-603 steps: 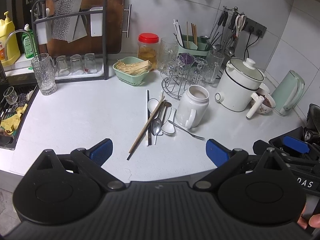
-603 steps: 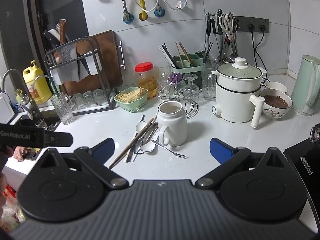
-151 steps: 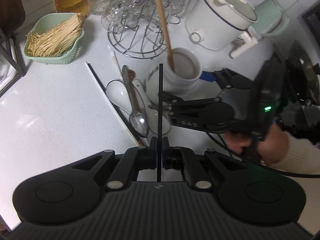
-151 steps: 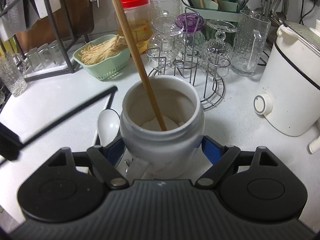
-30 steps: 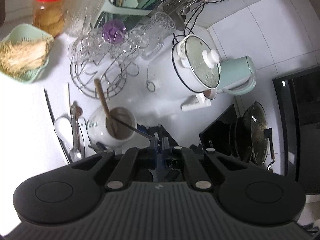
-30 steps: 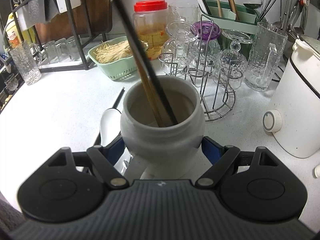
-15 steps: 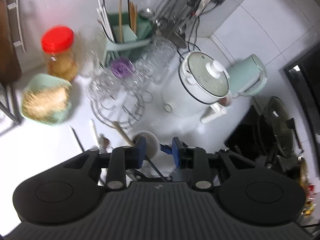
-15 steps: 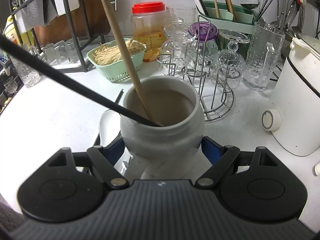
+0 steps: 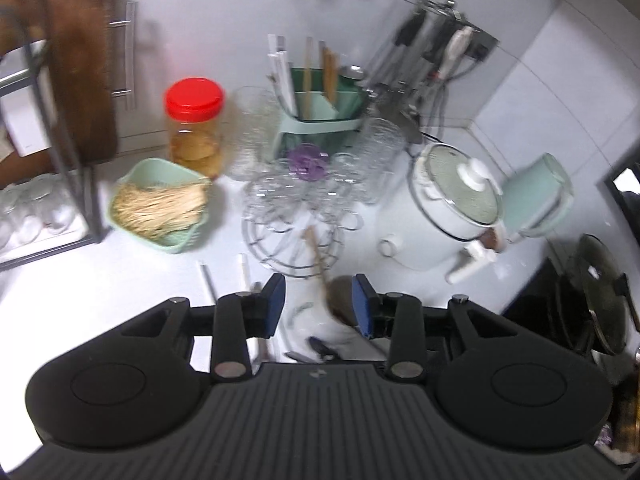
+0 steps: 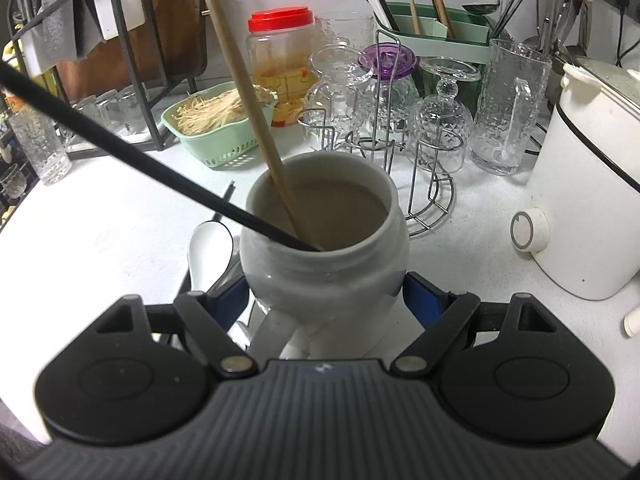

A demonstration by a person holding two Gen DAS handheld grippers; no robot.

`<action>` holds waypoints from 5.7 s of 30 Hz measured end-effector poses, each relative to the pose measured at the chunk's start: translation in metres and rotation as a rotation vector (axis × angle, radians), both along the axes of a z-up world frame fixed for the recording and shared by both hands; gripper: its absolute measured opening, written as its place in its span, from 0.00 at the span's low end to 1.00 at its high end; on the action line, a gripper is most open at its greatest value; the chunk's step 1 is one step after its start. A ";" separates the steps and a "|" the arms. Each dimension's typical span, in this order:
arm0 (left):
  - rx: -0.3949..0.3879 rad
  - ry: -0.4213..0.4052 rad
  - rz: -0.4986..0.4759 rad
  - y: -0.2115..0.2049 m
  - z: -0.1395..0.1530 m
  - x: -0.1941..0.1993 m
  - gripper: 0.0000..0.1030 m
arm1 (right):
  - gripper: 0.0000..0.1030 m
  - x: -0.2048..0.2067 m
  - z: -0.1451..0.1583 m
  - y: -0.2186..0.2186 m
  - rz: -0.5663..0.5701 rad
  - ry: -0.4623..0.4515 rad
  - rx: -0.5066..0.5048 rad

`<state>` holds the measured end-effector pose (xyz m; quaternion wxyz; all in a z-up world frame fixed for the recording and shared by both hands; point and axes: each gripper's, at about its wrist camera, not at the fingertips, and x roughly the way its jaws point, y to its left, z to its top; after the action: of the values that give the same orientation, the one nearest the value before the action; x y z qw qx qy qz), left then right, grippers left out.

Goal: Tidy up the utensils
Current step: 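Open the left gripper to release the black chopstick and withdraw, then move the left gripper down to the white ceramic spoon on the counter, then close the left gripper on the white spoon handle and lift it, then carry the white spoon over the jar and lower it inside with the left gripper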

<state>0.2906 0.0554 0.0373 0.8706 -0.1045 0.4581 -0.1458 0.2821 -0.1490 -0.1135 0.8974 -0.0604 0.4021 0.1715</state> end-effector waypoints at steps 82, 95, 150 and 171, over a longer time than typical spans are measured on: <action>0.107 0.058 0.108 0.000 -0.246 0.049 0.37 | 0.84 -0.017 -0.010 0.003 -0.093 -0.137 0.045; 0.182 0.069 0.086 -0.014 -0.249 0.058 0.50 | 0.83 -0.017 -0.010 0.003 -0.083 -0.142 0.035; 0.110 -0.204 0.265 0.010 -0.064 -0.005 0.07 | 0.83 -0.012 -0.005 0.002 -0.034 -0.064 0.019; 0.168 -0.451 -0.009 -0.072 -0.005 0.013 0.07 | 0.83 -0.016 -0.007 0.003 -0.022 -0.089 0.029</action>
<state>0.3036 -0.0162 0.0318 0.9559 0.0054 0.2631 -0.1306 0.2662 -0.1455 -0.1203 0.9170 -0.0507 0.3597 0.1647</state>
